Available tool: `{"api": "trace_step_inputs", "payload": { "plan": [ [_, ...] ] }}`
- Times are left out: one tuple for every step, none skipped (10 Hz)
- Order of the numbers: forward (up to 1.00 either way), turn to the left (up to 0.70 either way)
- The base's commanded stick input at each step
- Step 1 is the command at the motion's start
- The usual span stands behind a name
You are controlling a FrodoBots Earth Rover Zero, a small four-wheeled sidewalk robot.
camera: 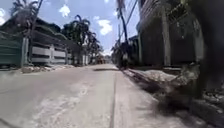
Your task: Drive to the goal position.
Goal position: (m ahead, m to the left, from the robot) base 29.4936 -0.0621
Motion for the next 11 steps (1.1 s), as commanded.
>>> {"api": "trace_step_inputs", "payload": {
  "plan": [
    [1.0, 0.0],
    [1.0, 0.0],
    [1.0, 0.0],
    [1.0, -0.07],
    [1.0, -0.23],
    [1.0, -0.37],
    [1.0, -0.17],
    [1.0, -0.01],
    [1.0, 0.0],
    [1.0, 0.0],
    [1.0, 0.0]
  ]
}}
